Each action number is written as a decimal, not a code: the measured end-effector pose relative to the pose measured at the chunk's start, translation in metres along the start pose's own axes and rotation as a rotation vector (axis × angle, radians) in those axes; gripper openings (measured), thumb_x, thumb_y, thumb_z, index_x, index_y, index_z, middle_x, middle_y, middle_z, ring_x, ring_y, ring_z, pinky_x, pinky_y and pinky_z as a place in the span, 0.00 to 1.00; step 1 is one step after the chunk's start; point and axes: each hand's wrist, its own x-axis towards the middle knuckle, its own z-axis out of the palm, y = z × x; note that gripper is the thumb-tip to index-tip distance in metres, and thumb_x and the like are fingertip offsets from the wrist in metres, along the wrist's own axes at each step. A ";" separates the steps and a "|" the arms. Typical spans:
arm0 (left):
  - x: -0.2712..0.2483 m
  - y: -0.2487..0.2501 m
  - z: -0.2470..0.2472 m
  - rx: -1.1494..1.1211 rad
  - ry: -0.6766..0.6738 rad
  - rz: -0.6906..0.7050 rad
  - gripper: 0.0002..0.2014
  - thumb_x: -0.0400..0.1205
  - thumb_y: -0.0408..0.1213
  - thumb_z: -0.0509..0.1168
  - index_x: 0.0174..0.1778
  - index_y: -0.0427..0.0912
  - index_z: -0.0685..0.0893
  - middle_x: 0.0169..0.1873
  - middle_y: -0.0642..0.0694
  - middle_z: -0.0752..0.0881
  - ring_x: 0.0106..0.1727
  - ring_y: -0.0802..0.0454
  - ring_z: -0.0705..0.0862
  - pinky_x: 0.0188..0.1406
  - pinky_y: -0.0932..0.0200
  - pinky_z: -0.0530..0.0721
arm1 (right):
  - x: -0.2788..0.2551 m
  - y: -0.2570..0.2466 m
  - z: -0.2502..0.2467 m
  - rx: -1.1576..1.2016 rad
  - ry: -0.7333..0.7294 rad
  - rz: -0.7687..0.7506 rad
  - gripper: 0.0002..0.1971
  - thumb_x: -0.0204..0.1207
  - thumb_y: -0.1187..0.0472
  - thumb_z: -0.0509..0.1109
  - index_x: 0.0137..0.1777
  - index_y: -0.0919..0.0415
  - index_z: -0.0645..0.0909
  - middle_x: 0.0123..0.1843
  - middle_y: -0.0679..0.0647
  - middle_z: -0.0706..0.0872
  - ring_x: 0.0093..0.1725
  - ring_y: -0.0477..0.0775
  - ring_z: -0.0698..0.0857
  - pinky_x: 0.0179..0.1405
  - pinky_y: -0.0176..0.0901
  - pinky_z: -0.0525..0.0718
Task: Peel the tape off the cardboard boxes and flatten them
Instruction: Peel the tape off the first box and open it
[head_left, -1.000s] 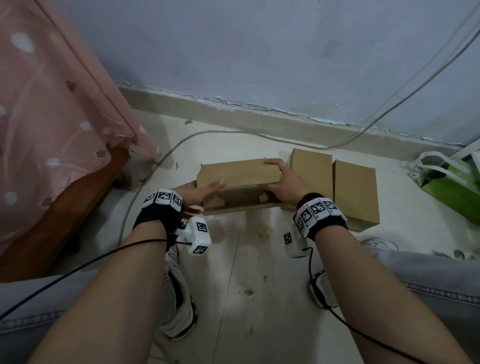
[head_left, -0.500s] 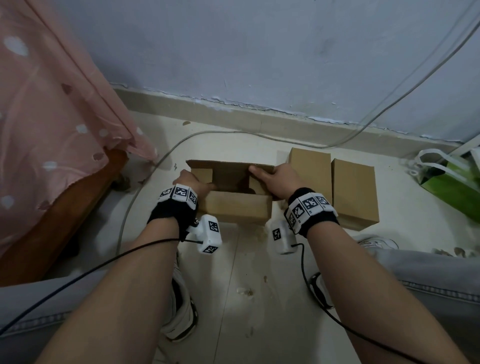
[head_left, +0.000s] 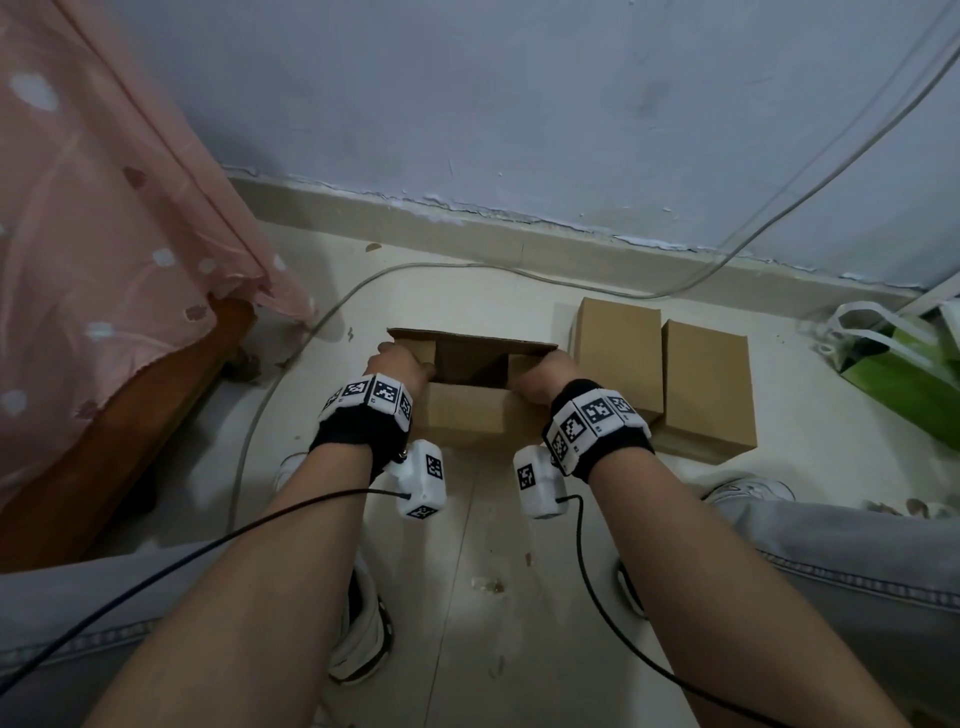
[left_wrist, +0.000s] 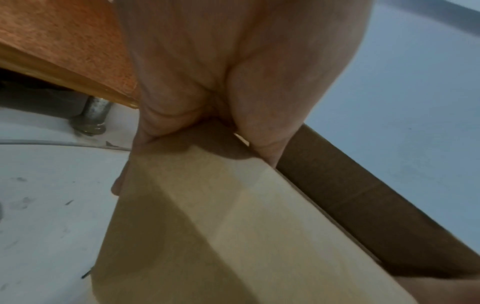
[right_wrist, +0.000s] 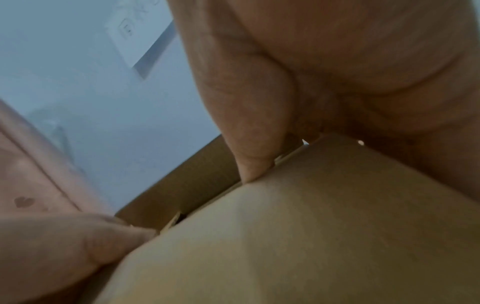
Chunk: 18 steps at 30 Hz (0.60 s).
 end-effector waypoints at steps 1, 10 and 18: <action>-0.001 0.002 -0.001 0.012 0.003 0.015 0.26 0.81 0.43 0.68 0.68 0.27 0.74 0.65 0.31 0.80 0.66 0.34 0.79 0.52 0.53 0.76 | 0.000 0.001 0.000 0.016 0.032 -0.011 0.18 0.79 0.56 0.71 0.65 0.64 0.79 0.62 0.61 0.85 0.60 0.61 0.85 0.52 0.46 0.82; -0.010 0.008 -0.020 0.101 -0.014 0.107 0.15 0.81 0.44 0.68 0.50 0.32 0.85 0.51 0.34 0.87 0.46 0.40 0.81 0.42 0.56 0.74 | -0.007 -0.005 -0.013 0.019 0.007 -0.078 0.20 0.80 0.59 0.71 0.69 0.64 0.76 0.66 0.60 0.81 0.64 0.61 0.81 0.59 0.49 0.82; -0.015 0.008 -0.033 0.154 -0.158 0.112 0.12 0.84 0.42 0.63 0.46 0.35 0.80 0.46 0.36 0.82 0.46 0.42 0.79 0.43 0.56 0.72 | -0.006 -0.009 -0.023 -0.022 -0.142 -0.090 0.28 0.81 0.54 0.70 0.76 0.65 0.69 0.72 0.61 0.77 0.68 0.63 0.80 0.68 0.58 0.81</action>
